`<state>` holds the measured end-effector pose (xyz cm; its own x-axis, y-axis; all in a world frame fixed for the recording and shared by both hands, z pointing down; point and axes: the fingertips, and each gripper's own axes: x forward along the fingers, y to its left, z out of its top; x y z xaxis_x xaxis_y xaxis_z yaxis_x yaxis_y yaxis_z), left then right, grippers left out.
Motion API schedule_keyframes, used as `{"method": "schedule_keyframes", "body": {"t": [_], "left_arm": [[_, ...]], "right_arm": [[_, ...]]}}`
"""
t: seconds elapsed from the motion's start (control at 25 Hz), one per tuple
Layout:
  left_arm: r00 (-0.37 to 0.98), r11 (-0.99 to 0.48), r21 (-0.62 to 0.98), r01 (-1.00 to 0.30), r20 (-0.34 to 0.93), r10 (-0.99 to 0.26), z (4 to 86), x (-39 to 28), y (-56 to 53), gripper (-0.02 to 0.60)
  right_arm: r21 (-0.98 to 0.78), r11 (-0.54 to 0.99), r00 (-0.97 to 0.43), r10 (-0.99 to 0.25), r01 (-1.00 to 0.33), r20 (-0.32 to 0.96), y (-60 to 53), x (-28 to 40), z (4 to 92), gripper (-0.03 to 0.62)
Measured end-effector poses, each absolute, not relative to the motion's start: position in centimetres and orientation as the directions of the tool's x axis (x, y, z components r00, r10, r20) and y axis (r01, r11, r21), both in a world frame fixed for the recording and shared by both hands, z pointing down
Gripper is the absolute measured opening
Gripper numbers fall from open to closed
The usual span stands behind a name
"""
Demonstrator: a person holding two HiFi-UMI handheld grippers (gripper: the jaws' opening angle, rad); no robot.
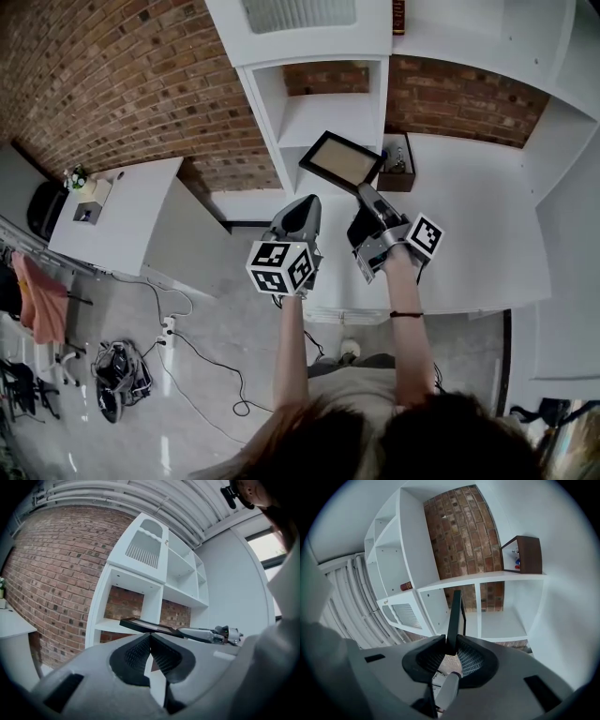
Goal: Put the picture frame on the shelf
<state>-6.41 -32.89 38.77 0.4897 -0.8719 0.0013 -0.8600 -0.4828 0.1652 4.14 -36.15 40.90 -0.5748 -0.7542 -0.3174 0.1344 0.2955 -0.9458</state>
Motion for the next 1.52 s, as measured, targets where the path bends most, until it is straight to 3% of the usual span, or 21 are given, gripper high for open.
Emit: {"method": "schedule_keyframes", "body": {"t": [1.52], "left_arm": [[0.475,-0.471,0.138,-0.871,-0.001,-0.880,38.2,-6.8,-40.8,0.011]], "right_arm": [[-0.935,0.311,-0.617,-0.705,0.174,-0.349,-43.8,1.5,40.1,0.074]]}}
